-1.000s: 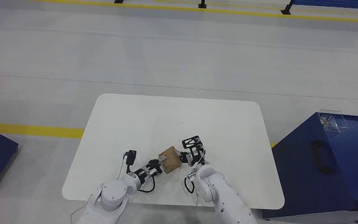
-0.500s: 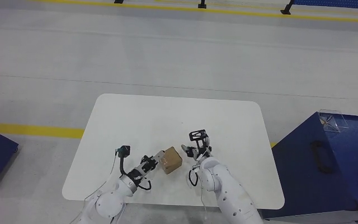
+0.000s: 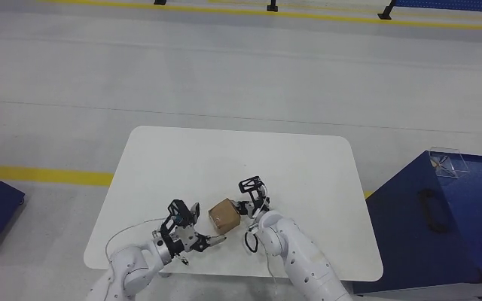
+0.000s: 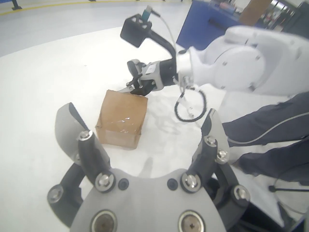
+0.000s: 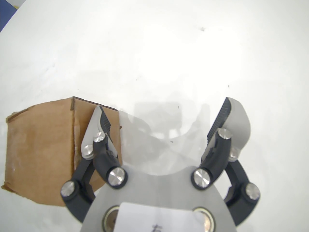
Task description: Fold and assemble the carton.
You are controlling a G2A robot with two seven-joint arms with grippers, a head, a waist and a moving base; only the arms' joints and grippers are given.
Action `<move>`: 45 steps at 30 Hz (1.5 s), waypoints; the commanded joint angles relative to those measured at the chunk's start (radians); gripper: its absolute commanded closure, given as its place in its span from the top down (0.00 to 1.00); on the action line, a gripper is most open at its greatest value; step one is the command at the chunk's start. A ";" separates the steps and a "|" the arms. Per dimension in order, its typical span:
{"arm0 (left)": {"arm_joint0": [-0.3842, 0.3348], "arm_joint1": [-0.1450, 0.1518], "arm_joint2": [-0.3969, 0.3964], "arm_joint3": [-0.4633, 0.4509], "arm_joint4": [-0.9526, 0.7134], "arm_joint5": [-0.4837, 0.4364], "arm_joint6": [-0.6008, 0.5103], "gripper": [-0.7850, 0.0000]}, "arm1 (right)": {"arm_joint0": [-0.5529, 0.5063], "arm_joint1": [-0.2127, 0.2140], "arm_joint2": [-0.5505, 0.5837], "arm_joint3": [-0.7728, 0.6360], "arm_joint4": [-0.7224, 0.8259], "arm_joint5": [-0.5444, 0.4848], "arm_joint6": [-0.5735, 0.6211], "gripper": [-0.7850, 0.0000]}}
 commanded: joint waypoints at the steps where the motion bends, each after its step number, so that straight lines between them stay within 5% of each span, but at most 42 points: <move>1: -0.025 -0.001 0.028 0.060 0.124 0.037 0.040 1.00 | 0.007 -0.004 -0.011 0.009 0.001 -0.001 -0.009 1.00; 10: -0.122 -0.020 0.130 0.231 0.262 0.170 0.183 1.00 | 0.011 -0.014 -0.017 0.020 0.015 0.013 -0.072 1.00; 18: -0.194 -0.039 0.195 0.359 0.254 0.193 0.278 1.00 | -0.023 0.000 0.039 -0.017 0.015 0.027 -0.079 1.00; 20: -0.202 -0.042 0.202 0.374 0.245 0.188 0.291 0.55 | -0.035 0.004 0.051 -0.031 0.009 0.029 -0.076 1.00; 23: -0.207 -0.043 0.206 0.387 0.249 0.193 0.302 0.36 | -0.052 0.010 0.067 -0.053 -0.006 0.039 -0.072 1.00; 25: -0.208 -0.042 0.206 0.391 0.248 0.189 0.309 0.00 | -0.061 0.013 0.079 -0.067 -0.012 0.044 -0.069 1.00; 37: -0.147 -0.034 0.189 0.261 0.204 0.212 0.228 0.00 | -0.118 0.037 0.186 -0.160 -0.023 0.090 -0.080 1.00; 41: -0.089 -0.038 0.163 0.161 -0.041 0.173 0.073 0.00 | -0.134 0.041 0.233 -0.197 0.027 0.111 -0.071 1.00; 45: -0.034 -0.047 0.132 0.037 -0.443 0.255 -0.185 0.00 | -0.142 0.043 0.244 -0.211 0.041 0.102 -0.052 1.00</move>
